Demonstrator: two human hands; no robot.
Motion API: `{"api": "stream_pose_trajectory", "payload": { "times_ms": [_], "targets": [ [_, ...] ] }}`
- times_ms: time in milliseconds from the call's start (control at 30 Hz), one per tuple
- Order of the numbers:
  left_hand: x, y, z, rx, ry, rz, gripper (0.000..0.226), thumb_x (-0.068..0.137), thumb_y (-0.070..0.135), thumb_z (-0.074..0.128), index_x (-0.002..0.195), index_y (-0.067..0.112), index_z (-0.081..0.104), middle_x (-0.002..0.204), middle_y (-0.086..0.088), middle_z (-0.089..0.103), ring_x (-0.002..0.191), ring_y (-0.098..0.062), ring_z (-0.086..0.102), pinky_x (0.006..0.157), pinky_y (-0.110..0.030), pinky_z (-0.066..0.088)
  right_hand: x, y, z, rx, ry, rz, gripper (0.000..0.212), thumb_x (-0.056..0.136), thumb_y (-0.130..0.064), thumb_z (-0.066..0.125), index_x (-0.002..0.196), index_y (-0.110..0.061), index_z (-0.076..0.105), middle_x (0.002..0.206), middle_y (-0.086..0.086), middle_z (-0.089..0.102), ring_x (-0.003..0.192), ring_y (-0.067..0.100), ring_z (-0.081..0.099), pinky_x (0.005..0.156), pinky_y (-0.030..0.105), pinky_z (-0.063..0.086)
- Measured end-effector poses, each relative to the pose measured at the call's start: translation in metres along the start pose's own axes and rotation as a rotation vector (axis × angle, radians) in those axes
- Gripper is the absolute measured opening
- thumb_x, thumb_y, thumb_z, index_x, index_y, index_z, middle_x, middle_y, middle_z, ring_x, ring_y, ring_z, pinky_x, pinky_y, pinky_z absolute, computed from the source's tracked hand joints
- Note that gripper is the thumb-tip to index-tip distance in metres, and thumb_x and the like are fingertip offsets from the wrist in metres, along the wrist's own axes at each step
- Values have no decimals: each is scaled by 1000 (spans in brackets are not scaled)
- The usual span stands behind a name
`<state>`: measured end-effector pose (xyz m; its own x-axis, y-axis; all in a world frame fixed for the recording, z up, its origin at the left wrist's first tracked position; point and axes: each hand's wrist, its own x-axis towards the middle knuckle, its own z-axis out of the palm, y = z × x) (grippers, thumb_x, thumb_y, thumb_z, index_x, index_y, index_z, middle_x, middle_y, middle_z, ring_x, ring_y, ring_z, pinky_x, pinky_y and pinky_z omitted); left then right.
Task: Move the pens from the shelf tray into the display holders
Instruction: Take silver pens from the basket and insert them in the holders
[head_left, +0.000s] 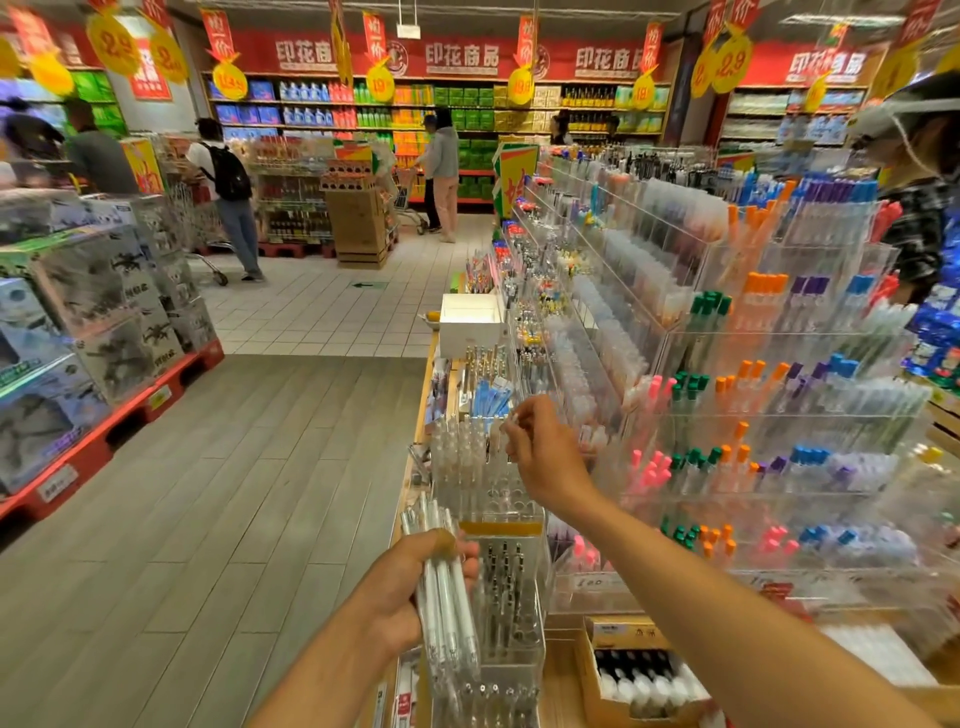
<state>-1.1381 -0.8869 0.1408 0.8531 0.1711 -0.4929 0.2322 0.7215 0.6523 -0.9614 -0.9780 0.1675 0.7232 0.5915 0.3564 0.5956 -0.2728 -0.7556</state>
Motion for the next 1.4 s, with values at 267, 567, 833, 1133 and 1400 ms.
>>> {"api": "stream_pose_trajectory", "payload": {
  "times_ms": [267, 567, 833, 1133, 1400],
  "targets": [
    [2, 0, -1, 9, 36, 0, 19, 83, -11, 52, 100, -5, 56, 65, -18, 61, 47, -24, 60, 47, -32, 56, 9, 4, 12, -167, -97, 30, 15, 99, -25, 54, 106, -13, 53, 91, 3, 64, 81, 21, 60, 68, 34, 48],
    [4, -2, -1, 61, 75, 18, 44, 62, -8, 66, 105, -9, 58, 71, -21, 63, 53, -25, 63, 51, -36, 58, 6, 9, 5, -220, -181, 172, 12, 90, -23, 68, 90, -16, 58, 80, -1, 63, 72, 13, 60, 64, 27, 46],
    [9, -9, 3, 113, 94, 45, 41, 72, -10, 64, 113, -12, 65, 83, -22, 65, 62, -26, 64, 59, -36, 55, -48, -9, 0, 231, -699, 355, 16, 95, -26, 62, 92, -11, 66, 73, -2, 71, 54, 6, 51, 50, 19, 37],
    [8, -15, 9, 154, 104, 64, 27, 78, -14, 60, 105, -17, 65, 74, -23, 65, 58, -27, 65, 52, -33, 56, -60, -8, -3, 321, -640, 496, 19, 91, -29, 64, 91, -11, 71, 72, -8, 69, 54, 6, 49, 46, 20, 32],
    [9, -15, 20, 67, 84, 31, 30, 64, -8, 67, 92, -9, 76, 73, -22, 66, 55, -29, 65, 51, -35, 57, -56, -10, -7, 542, -465, 529, 21, 94, -9, 55, 74, -13, 54, 88, 21, 70, 50, 11, 48, 47, 24, 35]
  ]
}}
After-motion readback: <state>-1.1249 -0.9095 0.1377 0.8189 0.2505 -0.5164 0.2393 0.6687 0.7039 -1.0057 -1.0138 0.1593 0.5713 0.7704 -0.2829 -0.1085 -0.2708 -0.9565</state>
